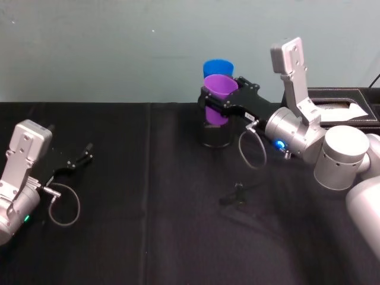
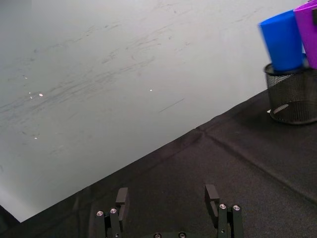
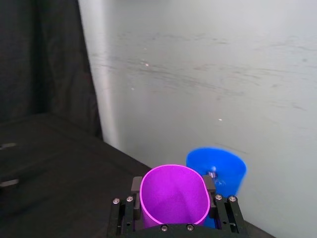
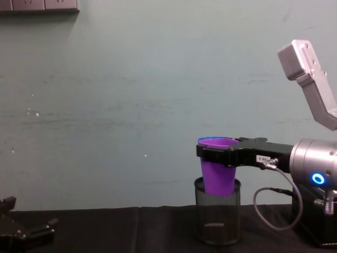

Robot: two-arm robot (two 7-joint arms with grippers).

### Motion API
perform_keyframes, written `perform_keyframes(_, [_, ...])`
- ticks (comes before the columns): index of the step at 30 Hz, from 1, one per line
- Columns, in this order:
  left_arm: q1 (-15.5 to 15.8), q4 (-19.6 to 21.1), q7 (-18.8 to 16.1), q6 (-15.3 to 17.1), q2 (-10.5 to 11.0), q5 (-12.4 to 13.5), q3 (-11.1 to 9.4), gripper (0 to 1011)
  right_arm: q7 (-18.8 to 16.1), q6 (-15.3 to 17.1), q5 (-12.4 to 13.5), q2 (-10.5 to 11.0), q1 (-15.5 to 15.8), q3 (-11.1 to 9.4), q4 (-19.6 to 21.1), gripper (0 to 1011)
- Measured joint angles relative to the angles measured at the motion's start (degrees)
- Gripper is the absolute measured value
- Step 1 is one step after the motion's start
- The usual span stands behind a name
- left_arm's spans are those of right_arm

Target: Pick up one cup with a gripper and tap it against the other cup.

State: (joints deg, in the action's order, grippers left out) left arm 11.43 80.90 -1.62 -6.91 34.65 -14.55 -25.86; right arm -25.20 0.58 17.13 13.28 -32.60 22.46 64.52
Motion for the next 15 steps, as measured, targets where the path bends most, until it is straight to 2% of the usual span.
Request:
perform_keyframes(6, [0.0, 0.0, 0.0, 0.0, 0.0, 0.0, 0.0, 1000, -0.32, 0.35, 0.77, 0.84, 3.93, 0.37, 5.16, 730])
perform_keyframes(15, [0.0, 0.0, 0.0, 0.0, 0.0, 0.0, 0.0, 1000, 2.16, 1.82, 0.91, 3.96, 13.19, 0.53, 16.27, 730])
